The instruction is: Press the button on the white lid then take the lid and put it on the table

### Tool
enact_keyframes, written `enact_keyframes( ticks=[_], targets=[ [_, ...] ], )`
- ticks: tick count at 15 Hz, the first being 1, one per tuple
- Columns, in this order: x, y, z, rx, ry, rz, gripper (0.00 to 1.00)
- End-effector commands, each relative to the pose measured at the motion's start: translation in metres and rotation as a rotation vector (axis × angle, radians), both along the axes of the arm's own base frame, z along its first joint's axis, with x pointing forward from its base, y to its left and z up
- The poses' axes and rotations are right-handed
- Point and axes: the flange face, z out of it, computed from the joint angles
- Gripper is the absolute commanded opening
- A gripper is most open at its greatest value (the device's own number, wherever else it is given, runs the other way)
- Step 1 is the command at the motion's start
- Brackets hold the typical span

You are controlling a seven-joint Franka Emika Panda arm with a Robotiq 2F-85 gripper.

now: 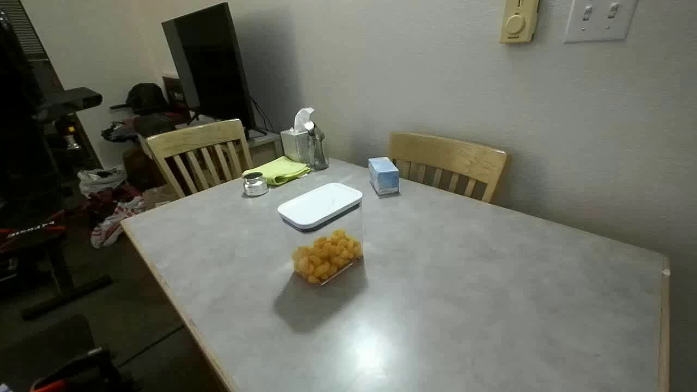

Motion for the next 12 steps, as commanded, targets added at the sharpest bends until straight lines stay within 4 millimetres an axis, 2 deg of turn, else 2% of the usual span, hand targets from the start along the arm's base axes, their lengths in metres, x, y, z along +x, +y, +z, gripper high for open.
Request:
enact_keyframes(
  ticks=[1,7,12],
  targets=[
    [0.000,0.000,0.001,0.000,0.001,0.000,1.00],
    [0.000,0.000,0.001,0.000,0.001,0.000,1.00],
    [0.021,-0.005,0.007,-0.025,0.033,0.041,1.00]
  ],
)
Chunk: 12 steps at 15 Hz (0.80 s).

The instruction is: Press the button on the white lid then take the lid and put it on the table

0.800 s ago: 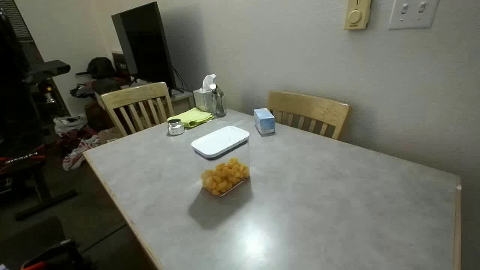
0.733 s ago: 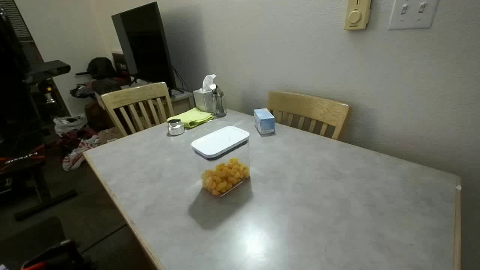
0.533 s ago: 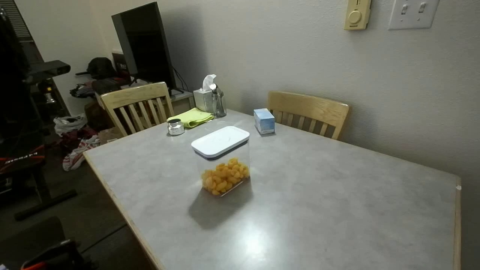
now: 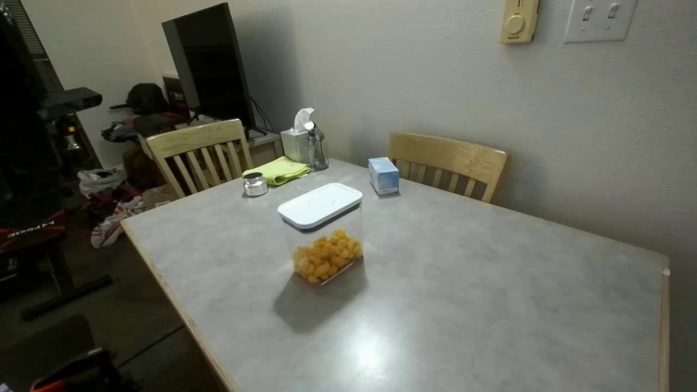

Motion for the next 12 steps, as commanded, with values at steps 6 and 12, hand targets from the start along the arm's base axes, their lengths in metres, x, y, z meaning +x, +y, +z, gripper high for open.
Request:
enact_keyframes(
  ticks=[6,12],
  targets=[
    [0.057,0.015,0.003,-0.052,0.081,0.097,1.00],
    [0.093,0.053,-0.008,-0.056,0.101,0.198,1.00]
  ],
)
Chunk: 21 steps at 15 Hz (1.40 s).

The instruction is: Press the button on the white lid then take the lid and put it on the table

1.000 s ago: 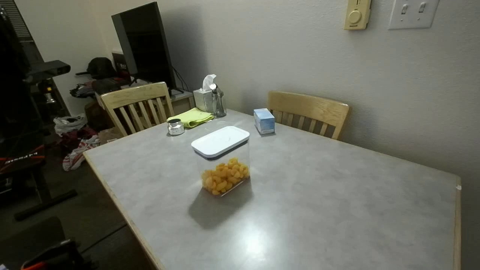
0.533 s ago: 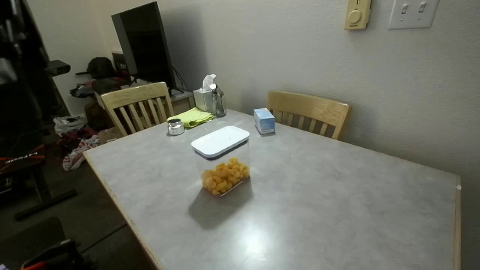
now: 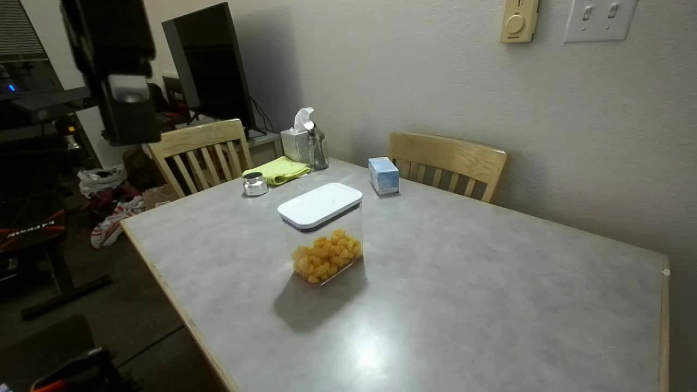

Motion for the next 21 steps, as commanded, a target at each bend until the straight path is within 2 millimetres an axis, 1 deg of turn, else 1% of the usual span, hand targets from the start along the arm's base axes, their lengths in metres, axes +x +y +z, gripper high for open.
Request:
enact_keyframes(
  ticks=[1,5,6,7,13,16,19,21],
  targets=[
    [0.026,0.017,-0.006,0.003,0.017,0.054,1.00],
    [0.043,0.038,-0.015,-0.006,0.040,0.116,1.00],
    [0.044,0.038,-0.015,-0.015,0.046,0.127,1.00],
    [0.033,0.038,-0.013,-0.011,0.033,0.101,1.00],
    [0.034,0.040,-0.013,-0.013,0.034,0.105,1.00],
    [0.039,0.037,-0.015,0.008,0.033,0.146,1.00],
    [0.048,0.039,-0.015,0.015,0.019,0.189,1.00],
    [0.055,0.045,-0.014,0.016,0.003,0.225,1.00]
  ],
)
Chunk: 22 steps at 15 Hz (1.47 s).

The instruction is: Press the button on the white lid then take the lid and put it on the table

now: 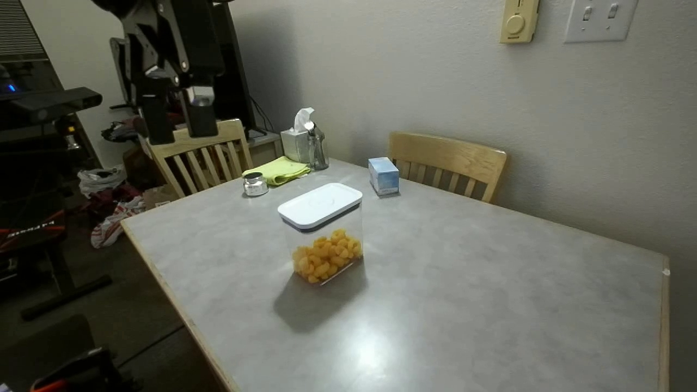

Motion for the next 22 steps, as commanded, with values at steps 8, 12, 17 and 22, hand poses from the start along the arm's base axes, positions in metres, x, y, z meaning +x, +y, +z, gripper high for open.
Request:
enact_keyframes(
  ticks=[8,12,17,22],
  targets=[
    [0.069,0.052,0.003,0.025,-0.081,0.196,1.00],
    [0.106,0.074,0.002,0.100,-0.165,0.127,1.00],
    [0.153,0.079,-0.005,0.213,-0.223,-0.001,1.00],
    [0.151,0.083,-0.010,0.199,-0.199,0.012,1.00]
  ],
)
